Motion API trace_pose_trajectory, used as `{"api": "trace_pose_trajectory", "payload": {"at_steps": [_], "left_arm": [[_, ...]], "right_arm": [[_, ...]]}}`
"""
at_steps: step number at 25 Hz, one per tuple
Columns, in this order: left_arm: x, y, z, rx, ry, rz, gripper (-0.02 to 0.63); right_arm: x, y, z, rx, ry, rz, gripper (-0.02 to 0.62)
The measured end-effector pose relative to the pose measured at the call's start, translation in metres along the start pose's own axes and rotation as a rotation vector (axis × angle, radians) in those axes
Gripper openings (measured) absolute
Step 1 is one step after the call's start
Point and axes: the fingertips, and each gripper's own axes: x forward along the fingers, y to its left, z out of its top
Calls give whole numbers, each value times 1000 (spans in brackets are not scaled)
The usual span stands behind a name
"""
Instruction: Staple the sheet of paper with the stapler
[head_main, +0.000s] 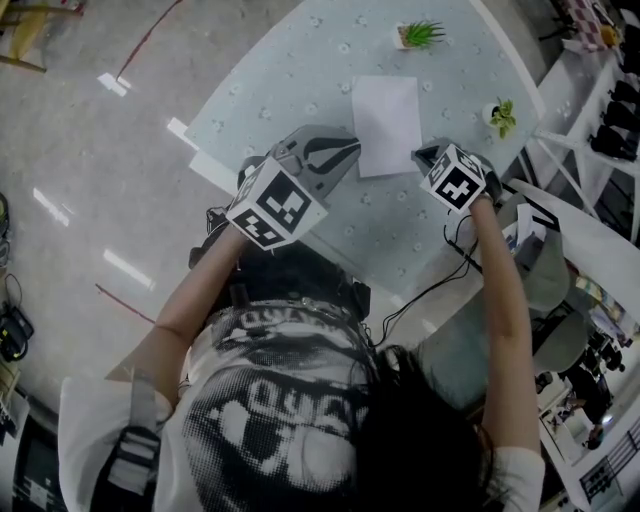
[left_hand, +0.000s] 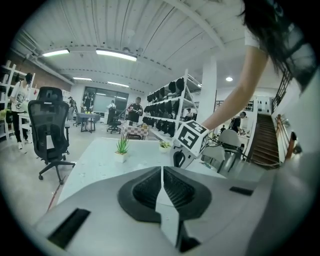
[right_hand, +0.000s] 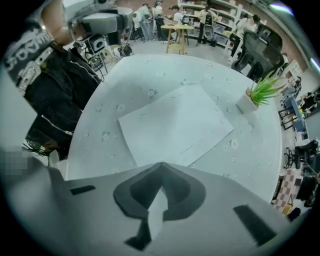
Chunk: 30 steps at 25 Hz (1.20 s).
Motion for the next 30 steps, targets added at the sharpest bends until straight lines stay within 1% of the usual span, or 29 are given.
{"api": "trace_pose_trajectory", "payload": {"at_steps": [3, 8, 11, 14, 18, 22, 30], "left_arm": [[2, -2, 1, 3, -1, -14, 12], [-3, 2, 0, 9, 1, -4, 12], [-12, 0, 7, 28, -2, 0, 12], [-22, -6, 14, 60, 2, -15, 12], [-40, -6, 15, 90, 20, -19, 12], [-54, -7, 20, 103, 21, -12, 12], [-78, -11, 29, 173, 18, -66, 12]], "right_arm": [[1, 0, -2, -10, 31, -12, -3], [2, -1, 1, 7, 21, -5, -2], [1, 0, 1, 25, -20, -14, -2], [-1, 3, -5, 65, -67, -19, 0], [-7, -1, -3, 101, -92, -47, 0], [-17, -3, -5, 217, -151, -110, 0], [-48, 11, 16, 418, -324, -253, 0]]}}
